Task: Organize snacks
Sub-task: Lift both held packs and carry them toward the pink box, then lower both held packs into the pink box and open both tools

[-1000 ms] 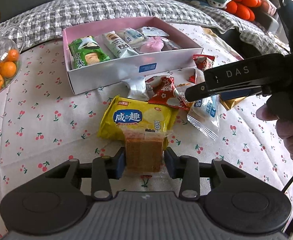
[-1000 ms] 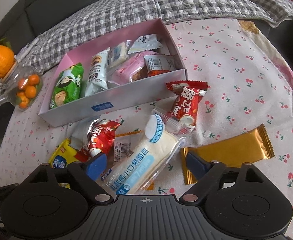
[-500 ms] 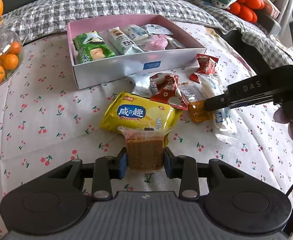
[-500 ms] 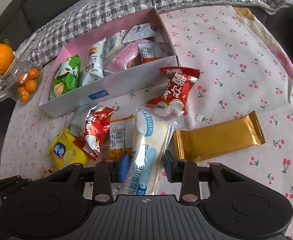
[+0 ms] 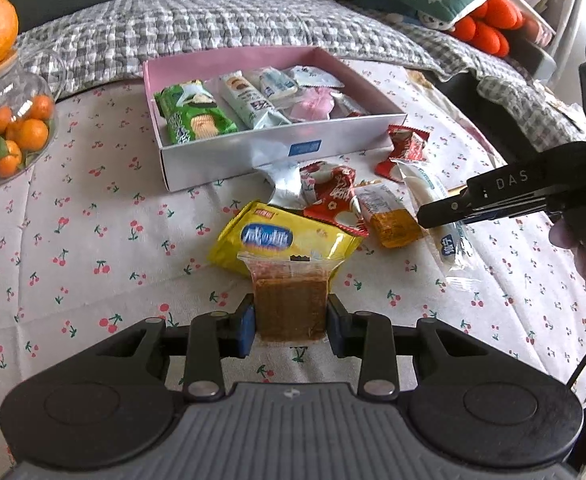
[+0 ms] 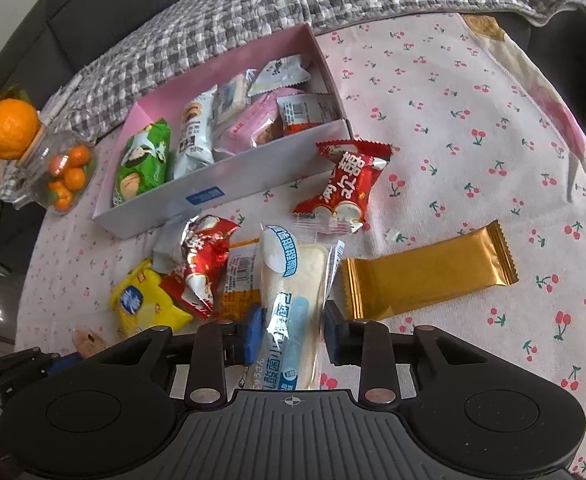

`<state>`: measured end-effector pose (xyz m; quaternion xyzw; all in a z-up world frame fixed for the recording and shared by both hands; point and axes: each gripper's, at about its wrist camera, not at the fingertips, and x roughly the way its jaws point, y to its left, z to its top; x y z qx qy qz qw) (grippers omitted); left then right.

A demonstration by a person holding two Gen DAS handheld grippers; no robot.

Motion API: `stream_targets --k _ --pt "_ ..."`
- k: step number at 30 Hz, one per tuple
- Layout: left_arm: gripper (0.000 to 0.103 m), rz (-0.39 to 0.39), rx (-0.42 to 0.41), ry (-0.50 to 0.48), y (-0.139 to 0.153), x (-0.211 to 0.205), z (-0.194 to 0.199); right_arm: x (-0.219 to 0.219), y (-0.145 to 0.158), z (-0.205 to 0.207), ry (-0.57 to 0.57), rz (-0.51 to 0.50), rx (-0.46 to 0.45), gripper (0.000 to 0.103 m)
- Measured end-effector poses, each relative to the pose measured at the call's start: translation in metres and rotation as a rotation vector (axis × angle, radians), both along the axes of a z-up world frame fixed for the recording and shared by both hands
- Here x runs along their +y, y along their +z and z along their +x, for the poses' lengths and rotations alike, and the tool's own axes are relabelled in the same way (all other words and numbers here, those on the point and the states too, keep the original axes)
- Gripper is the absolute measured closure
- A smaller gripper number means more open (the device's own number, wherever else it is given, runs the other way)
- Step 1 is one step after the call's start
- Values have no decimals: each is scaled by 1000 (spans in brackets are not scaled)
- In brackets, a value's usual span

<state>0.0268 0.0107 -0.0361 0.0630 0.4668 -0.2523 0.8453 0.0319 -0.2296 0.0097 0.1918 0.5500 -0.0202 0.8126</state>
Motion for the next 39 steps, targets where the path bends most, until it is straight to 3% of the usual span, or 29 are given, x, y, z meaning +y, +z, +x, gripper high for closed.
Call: stream_targets --k 21,32,39 --pt "71 -25 -30 81 19 0 17 4 25 13 -22 55 -71 73" --pt "71 -60 -29 173 27 -1 51 -2 27 47 -148 150 -133 73" --pt "71 -63 -58 176 31 -6 80 -1 24 68 -188 188 -198 73"
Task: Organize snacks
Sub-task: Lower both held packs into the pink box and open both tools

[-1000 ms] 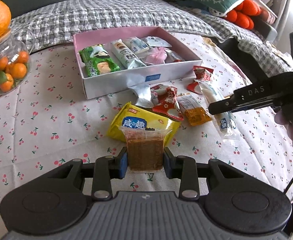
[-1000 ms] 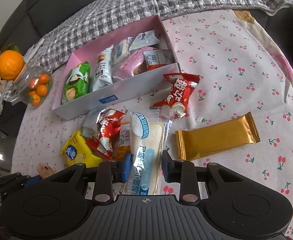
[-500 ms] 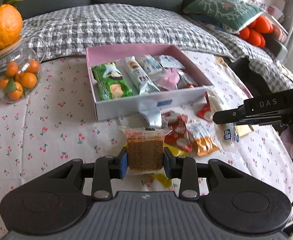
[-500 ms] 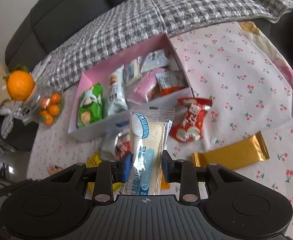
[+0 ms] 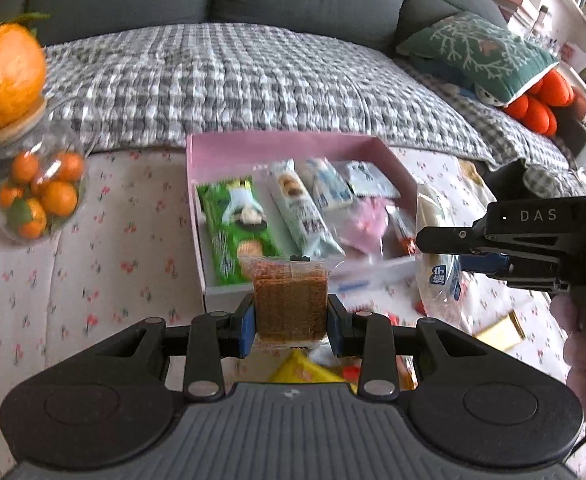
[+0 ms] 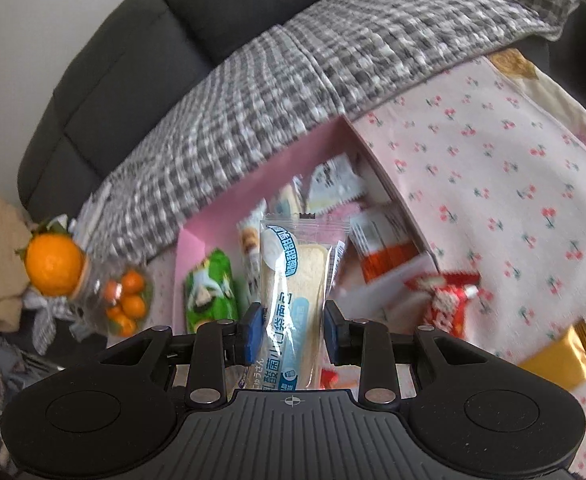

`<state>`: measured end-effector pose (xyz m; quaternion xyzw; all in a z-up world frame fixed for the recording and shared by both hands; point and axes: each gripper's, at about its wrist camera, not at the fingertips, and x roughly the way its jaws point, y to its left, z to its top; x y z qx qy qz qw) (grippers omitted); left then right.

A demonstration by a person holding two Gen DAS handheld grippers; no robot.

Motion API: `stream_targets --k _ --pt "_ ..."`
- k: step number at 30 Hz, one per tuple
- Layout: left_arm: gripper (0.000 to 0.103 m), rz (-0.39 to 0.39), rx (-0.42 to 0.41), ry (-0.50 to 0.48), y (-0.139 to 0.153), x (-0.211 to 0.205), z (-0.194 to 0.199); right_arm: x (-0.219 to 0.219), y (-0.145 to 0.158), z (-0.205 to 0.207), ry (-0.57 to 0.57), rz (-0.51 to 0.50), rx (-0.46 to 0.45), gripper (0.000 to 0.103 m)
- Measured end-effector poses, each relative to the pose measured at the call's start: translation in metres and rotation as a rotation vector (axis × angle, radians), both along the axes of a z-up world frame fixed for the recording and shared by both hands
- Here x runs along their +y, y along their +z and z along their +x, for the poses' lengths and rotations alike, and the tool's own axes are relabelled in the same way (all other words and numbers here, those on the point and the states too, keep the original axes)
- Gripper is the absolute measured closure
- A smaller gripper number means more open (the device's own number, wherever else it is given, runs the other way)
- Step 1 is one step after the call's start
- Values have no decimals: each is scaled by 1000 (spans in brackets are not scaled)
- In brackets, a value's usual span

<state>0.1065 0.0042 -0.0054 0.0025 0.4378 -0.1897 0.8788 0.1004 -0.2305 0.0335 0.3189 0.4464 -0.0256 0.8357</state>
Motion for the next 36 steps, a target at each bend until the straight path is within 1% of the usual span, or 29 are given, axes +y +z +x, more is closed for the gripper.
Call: stream_targets --k 4,7,12,16,19,24,27,30,32,33,34,36 --pt "71 2 -11 -8 -2 -6 22 -2 -5 12 -36 26 -31 73" --pt "71 3 -27 -18 -5 -14 39 -4 -9 20 -66 23 -55 73" --pt "71 28 -17 -36 -15 -31 64 -11 -18 31 -126 28 -74 73" --pt "71 42 -8 2 -24 -35 84 -17 -24 35 -171 23 -75 73" --pt "71 65 -19 35 -25 -36 96 -22 -28 37 -203 25 -69 73" --pt "71 86 -32 59 -26 -36 110 -27 -34 40 -225 38 -64 72" --pt "71 115 -41 61 -28 -40 113 -27 -34 42 -217 44 -71 72" --pt "70 123 -47 53 -30 -44 113 -25 -32 43 -205 46 -86 68" --pt "63 134 -65 54 -31 -44 110 -25 -31 44 -197 47 -87 66" --pt "50 143 -71 63 -30 -45 112 -25 -32 44 -196 48 -83 63" --pt "44 148 -78 69 -30 -44 111 -26 -32 44 -197 48 -77 59" --pt "42 146 -75 70 -31 -44 114 -26 -33 44 -199 47 -65 52"
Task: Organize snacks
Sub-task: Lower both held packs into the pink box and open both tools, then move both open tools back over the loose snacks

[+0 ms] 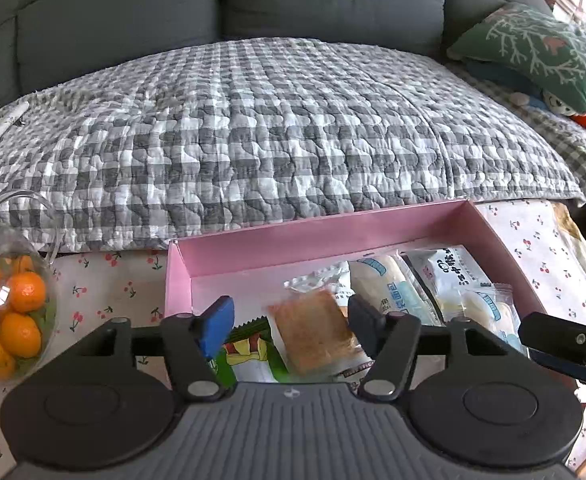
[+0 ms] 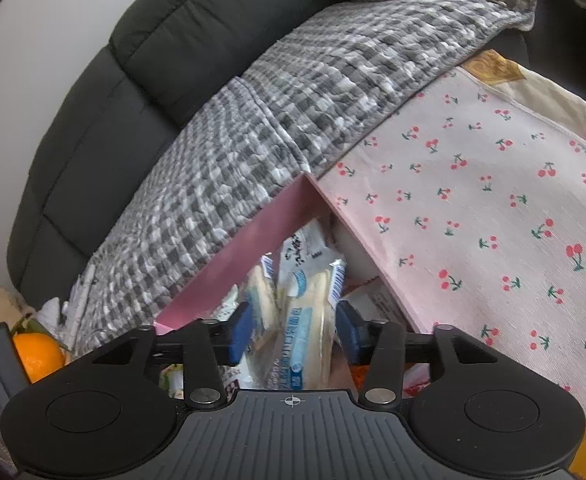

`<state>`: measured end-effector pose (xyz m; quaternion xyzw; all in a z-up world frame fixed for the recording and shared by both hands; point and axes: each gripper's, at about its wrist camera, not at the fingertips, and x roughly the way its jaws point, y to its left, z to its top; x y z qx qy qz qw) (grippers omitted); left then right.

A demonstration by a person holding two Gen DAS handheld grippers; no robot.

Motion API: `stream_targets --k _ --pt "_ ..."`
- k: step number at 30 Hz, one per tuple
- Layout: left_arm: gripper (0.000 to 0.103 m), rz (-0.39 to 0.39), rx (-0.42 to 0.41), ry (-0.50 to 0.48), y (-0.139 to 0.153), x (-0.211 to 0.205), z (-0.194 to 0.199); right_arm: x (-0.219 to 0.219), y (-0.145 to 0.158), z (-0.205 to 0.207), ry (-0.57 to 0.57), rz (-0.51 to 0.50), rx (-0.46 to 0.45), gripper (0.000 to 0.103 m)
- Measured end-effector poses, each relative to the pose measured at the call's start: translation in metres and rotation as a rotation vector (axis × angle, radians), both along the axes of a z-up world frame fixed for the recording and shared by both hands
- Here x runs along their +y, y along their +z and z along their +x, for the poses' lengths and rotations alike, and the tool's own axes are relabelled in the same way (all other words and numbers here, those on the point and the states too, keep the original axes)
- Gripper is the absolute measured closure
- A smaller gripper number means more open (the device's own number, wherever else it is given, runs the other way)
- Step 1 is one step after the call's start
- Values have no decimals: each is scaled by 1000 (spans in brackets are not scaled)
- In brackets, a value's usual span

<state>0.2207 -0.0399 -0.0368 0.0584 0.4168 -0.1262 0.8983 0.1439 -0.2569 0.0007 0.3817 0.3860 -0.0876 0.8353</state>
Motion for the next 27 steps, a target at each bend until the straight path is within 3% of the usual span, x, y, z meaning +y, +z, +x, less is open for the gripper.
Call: stream_targets --k 3,7,9,18,27 --pt "31 5 5 9 0 4 0 0 0 -1 3 4 10 48" --pt "25 4 3 6 2 9 -5 2 5 -2 25 -9 12 41" --pt "23 8 3 5 3 9 -8 4 10 -3 40 -23 8 34" --pt "11 -14 6 8 20 17 -36 6 29 -14 81 -36 -1 21" --pt "3 -42 34 43 31 27 -77 2 49 -42 118 -80 12 13"
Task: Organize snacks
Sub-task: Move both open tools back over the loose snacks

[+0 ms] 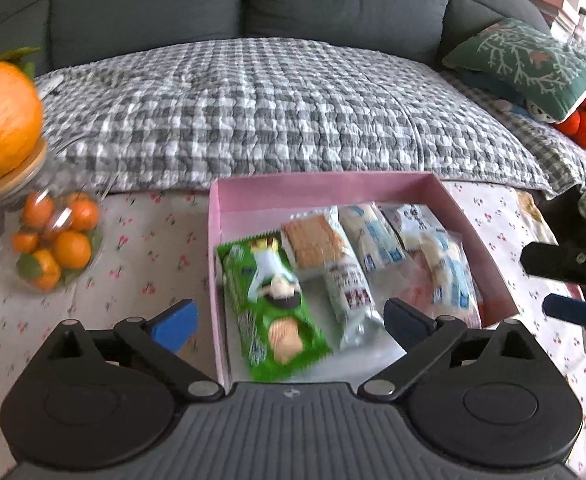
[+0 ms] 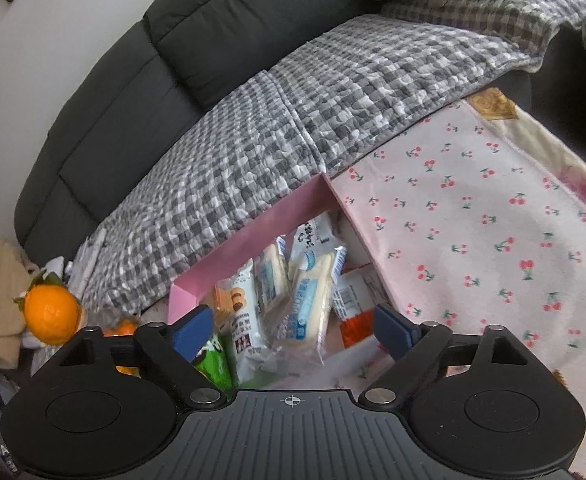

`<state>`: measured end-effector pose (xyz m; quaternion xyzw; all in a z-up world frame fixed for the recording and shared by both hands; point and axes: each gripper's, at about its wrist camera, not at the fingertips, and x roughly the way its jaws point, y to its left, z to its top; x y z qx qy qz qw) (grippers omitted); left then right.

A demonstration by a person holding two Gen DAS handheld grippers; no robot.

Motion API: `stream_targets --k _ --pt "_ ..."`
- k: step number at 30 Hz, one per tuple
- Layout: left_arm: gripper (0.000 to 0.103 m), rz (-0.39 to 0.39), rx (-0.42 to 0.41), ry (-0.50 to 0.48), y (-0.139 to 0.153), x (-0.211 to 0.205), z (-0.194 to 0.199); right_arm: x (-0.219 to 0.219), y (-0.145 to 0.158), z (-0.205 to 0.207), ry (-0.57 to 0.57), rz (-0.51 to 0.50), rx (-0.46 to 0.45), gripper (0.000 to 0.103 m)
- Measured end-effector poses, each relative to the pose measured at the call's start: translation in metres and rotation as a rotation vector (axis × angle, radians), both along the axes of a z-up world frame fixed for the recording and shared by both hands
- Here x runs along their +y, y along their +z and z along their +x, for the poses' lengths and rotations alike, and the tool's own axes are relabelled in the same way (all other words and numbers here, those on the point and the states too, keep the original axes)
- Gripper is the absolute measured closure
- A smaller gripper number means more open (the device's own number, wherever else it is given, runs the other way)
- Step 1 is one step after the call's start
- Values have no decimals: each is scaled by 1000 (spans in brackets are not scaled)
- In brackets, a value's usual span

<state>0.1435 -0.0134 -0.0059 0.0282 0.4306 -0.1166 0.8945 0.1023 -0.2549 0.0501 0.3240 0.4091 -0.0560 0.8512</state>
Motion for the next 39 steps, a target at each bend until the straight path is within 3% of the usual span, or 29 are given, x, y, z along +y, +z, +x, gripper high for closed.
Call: stream_targets --k 18,39 --pt "1 -73 20 16 12 11 -71 16 28 -60 158 -153 -18 13" --pt "1 -79 -12 36 -20 37 -107 10 -10 -109 280 -331 26 11"
